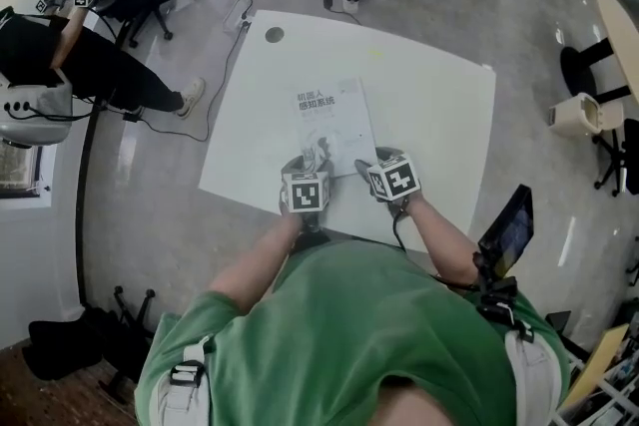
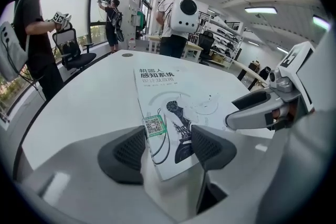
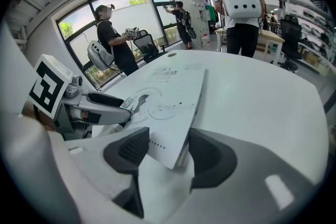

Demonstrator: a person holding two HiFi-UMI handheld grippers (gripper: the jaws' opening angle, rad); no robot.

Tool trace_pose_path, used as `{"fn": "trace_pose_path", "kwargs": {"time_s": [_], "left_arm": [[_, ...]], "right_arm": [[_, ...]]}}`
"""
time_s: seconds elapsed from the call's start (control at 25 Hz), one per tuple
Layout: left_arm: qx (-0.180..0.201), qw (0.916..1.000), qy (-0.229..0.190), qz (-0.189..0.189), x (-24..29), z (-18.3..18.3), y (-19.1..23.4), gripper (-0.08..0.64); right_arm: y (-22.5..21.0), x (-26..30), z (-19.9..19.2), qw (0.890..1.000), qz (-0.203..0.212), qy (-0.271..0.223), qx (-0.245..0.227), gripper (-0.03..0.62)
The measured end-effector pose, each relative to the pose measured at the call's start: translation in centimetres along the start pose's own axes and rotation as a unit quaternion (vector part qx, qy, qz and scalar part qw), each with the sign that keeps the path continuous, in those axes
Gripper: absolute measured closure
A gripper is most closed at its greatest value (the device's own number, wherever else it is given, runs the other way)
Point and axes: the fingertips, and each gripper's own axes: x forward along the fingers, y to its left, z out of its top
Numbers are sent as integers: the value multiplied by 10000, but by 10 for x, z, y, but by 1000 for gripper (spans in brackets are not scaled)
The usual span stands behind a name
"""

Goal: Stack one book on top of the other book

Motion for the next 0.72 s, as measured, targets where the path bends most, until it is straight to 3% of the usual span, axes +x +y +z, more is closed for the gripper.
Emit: {"fn": "trace_pose_path", "kwargs": {"time_s": [0.24, 0.72], "left_arm": [[397, 9991, 73, -157, -5, 5, 16, 275], [832, 9957, 20, -404, -4, 14, 41, 275]], "right_arm": [[19, 0, -4, 9997, -135, 30, 200, 356], [53, 8, -14, 9969, -428, -5, 665, 356]]}}
